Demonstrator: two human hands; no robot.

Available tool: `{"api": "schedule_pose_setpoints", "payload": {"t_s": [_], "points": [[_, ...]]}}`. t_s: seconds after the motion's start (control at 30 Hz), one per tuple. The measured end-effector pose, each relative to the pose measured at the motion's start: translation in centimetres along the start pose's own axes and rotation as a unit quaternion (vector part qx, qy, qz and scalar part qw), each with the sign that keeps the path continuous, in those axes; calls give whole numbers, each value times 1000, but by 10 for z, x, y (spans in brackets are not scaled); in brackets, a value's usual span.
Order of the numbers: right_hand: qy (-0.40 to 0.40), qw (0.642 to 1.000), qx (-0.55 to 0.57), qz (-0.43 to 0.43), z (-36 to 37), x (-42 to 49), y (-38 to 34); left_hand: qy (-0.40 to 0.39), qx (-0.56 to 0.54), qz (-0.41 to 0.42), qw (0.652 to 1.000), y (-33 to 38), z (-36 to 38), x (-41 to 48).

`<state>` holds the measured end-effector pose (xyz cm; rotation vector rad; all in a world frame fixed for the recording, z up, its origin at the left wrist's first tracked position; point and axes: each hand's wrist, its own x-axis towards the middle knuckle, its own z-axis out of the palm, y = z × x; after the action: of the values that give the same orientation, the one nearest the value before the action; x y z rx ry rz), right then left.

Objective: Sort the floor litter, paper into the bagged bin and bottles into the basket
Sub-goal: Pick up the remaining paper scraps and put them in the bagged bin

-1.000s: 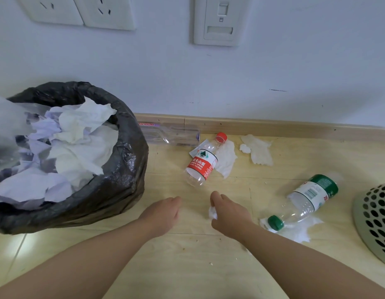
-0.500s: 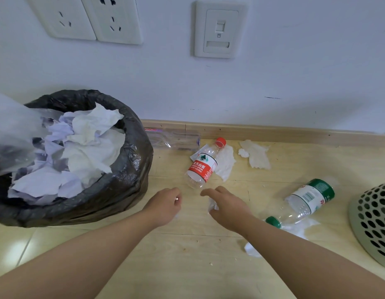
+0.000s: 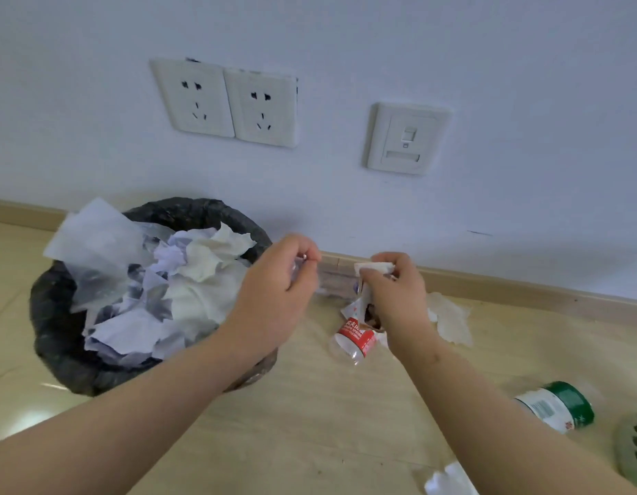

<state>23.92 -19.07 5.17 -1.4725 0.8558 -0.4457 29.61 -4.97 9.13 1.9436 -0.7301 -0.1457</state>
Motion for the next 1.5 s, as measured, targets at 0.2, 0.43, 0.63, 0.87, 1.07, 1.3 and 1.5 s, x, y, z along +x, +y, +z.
{"api": "schedule_pose_setpoints", "payload": {"t_s": [0.2,0.43,0.63,0.87,1.07,1.3,1.5], "points": [[-74,994,71,-48,64,-18,-46,156,142,36,977,-26,-69,12],[-115,986,52,-108,140,-39,-58,207,212,-23,955,-60,-120,5],[-179,973,-23,-143,164,-45,-56,158,204,-85,963,-80,-128,4],[-181,979,15,-91,147,-30,-61,176,125,-73,974,-62,-127,14],[-141,987,28,-68,124,-18,-59,142,136,-24,980,-39,-108,26],[-76,996,27,-24,75,3,-46,90,162,24,982,-6,-67,42],[3,1000,1,10,16,24,-15,-30,141,26,989,18,2,56]]}}
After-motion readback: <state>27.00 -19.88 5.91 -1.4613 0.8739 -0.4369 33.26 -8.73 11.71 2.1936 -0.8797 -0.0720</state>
